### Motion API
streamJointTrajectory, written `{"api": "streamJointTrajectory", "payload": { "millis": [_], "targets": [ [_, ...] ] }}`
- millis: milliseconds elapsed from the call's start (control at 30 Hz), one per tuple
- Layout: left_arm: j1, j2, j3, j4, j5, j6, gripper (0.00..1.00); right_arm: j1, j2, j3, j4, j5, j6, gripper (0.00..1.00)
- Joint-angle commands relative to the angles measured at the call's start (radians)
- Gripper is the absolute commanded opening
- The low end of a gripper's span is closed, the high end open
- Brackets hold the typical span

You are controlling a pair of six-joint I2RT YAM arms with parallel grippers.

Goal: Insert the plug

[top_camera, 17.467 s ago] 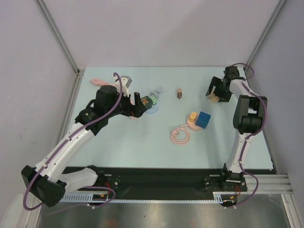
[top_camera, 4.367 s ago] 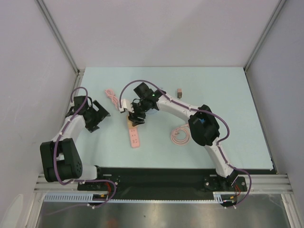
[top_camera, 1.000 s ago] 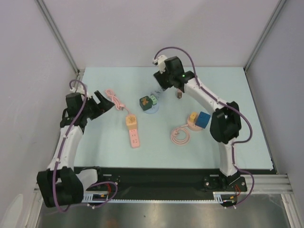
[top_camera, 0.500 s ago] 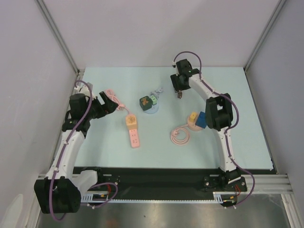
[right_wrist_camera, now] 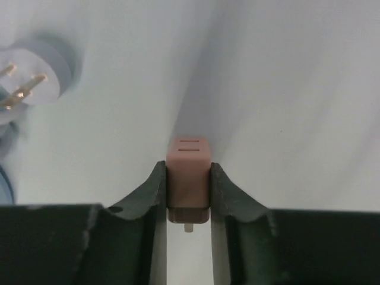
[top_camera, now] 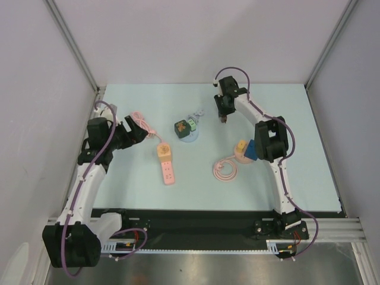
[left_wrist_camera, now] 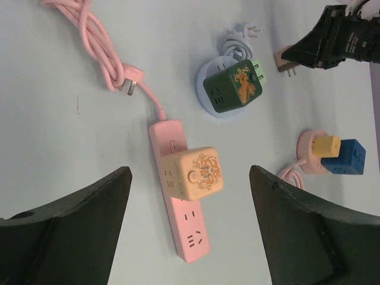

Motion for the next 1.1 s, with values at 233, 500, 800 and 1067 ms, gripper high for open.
{"api": "streamJointTrajectory", "payload": {
  "millis": [233,500,800,1067],
  "targets": [
    [-0.018,-0.140,0.092,-0.052,0.295,-0.030,0.83,0.003,-0.152,-0.025,0.021,-0.090,0.097,0.00],
    [-0.022,-0.192,0.044,0.218,0.574,-0.240,0.67,0.078,-0.820,-0.753,0.901,-0.532,0.632,0.00],
    [-0.084,-0.203,0.048,0.580,0.647,-0.431,0.68,0.216,-1.032,-1.074,1.612,-0.593,1.136,0.00],
    [-0.201,-0.206,0.065,0.770,0.598,-0.509,0.75,0.284,-1.061,-1.113,1.793,-0.599,1.240,0.00]
  ]
}}
